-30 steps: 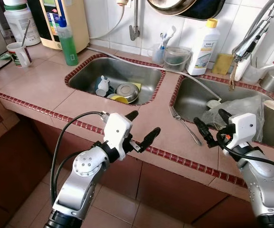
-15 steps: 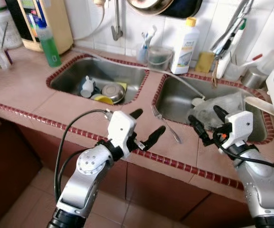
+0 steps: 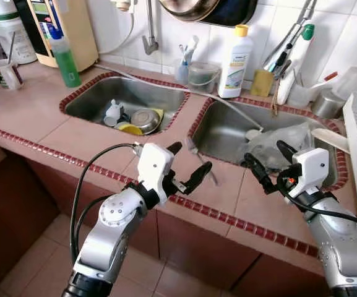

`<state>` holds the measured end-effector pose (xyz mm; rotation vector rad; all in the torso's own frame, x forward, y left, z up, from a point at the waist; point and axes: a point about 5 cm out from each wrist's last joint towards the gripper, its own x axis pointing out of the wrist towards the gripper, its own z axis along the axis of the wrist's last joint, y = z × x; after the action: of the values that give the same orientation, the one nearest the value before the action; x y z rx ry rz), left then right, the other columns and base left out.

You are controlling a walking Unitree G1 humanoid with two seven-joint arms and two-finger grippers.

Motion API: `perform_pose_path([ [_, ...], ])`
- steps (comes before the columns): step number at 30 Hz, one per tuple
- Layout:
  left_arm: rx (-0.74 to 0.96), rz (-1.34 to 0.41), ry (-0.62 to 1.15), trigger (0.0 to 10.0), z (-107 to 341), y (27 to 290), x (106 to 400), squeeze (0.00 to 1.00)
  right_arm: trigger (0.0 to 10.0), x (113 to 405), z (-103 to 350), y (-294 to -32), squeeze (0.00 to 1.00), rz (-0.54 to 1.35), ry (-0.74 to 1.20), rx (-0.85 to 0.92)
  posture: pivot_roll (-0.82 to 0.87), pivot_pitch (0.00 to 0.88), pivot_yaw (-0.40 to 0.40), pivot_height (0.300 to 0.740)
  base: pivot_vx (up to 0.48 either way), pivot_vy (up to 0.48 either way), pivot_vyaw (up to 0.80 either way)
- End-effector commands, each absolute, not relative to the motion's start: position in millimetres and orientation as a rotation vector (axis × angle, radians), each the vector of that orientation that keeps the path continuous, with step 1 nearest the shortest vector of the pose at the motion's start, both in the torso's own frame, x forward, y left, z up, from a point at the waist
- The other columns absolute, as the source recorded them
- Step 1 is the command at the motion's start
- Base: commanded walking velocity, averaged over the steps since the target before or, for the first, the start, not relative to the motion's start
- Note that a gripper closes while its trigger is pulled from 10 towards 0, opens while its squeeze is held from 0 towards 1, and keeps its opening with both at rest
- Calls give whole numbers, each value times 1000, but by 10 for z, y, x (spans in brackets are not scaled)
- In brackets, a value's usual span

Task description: Kitchen organization

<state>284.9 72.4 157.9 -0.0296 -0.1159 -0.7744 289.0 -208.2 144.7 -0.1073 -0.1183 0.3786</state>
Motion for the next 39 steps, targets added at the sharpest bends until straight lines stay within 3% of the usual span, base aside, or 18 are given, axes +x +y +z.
perform_pose_path([
  [1,-23,-776,-130,10000,1625,739,2845,0,10000,2872,1476,-2053,0,383,-130,-105,-83,55,-10,740,255,0,0],
  [13,-30,-779,-129,10000,1640,745,2844,0,10000,2870,1467,-2031,0,389,-126,-98,-81,59,-9,740,343,0,0],
  [33,-17,-763,-143,10000,1650,738,2839,0,10000,2860,1450,-1937,0,422,-120,-81,-81,60,-9,740,0,0,0],
  [39,32,-856,-93,10000,1565,672,2749,0,10000,2934,1401,-1822,0,434,-101,-58,-77,60,-10,740,0,0,0],
])
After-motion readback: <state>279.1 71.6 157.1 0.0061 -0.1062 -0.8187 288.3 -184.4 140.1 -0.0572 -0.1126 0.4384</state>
